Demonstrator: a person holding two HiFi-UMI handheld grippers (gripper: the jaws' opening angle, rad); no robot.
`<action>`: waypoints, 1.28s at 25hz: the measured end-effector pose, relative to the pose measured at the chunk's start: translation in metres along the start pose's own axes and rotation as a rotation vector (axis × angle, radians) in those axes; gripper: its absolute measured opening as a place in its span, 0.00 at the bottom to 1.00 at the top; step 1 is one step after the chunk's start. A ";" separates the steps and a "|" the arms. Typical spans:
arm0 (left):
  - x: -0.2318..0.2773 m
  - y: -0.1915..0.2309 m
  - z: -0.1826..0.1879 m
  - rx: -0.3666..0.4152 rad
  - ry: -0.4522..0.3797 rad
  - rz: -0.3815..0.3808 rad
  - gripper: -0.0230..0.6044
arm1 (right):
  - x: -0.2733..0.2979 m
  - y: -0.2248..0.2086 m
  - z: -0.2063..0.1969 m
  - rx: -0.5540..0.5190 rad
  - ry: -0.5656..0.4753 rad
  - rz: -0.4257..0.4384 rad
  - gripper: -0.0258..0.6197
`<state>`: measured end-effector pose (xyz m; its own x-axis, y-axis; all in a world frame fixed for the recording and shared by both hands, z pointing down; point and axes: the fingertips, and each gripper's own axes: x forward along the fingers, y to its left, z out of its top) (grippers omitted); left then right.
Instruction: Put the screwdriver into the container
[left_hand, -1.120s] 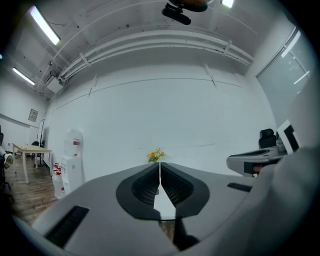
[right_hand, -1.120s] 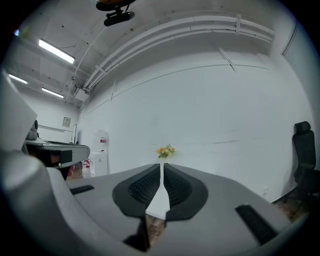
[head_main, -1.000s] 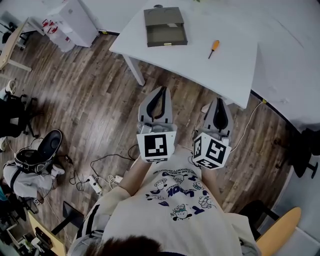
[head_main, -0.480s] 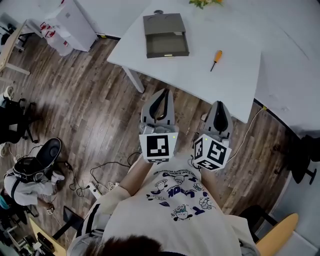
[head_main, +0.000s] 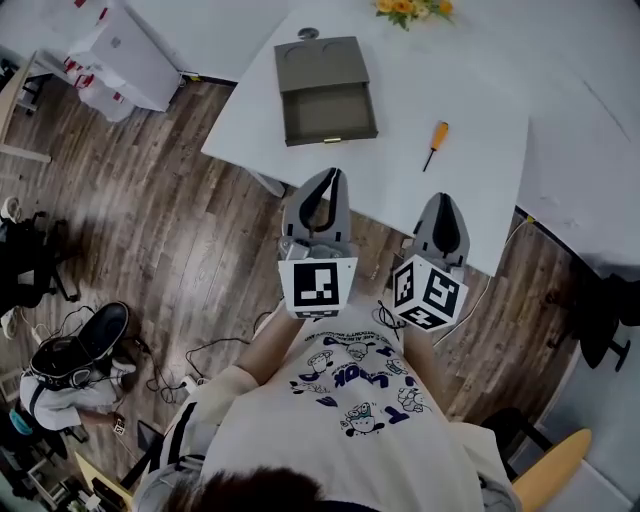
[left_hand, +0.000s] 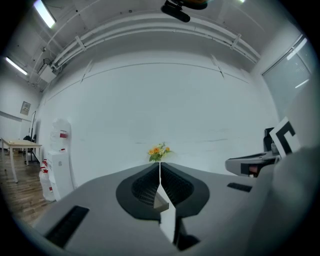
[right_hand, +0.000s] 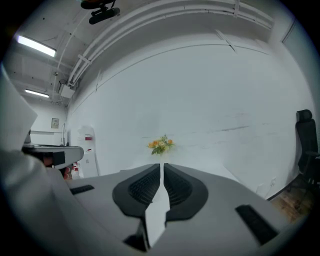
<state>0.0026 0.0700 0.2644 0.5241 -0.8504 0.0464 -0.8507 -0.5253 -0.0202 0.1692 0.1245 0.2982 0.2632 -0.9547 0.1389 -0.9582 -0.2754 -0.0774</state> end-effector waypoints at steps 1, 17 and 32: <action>0.009 0.003 -0.001 0.001 0.004 -0.005 0.07 | 0.008 0.000 0.000 0.001 0.003 -0.009 0.10; 0.107 0.021 -0.025 -0.016 0.089 -0.107 0.07 | 0.097 -0.019 -0.014 -0.024 0.089 -0.131 0.10; 0.153 0.016 -0.060 -0.016 0.204 -0.096 0.07 | 0.146 -0.045 -0.049 -0.010 0.211 -0.148 0.10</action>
<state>0.0671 -0.0669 0.3310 0.5850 -0.7721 0.2484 -0.7985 -0.6019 0.0094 0.2457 0.0027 0.3702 0.3724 -0.8592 0.3509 -0.9123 -0.4083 -0.0317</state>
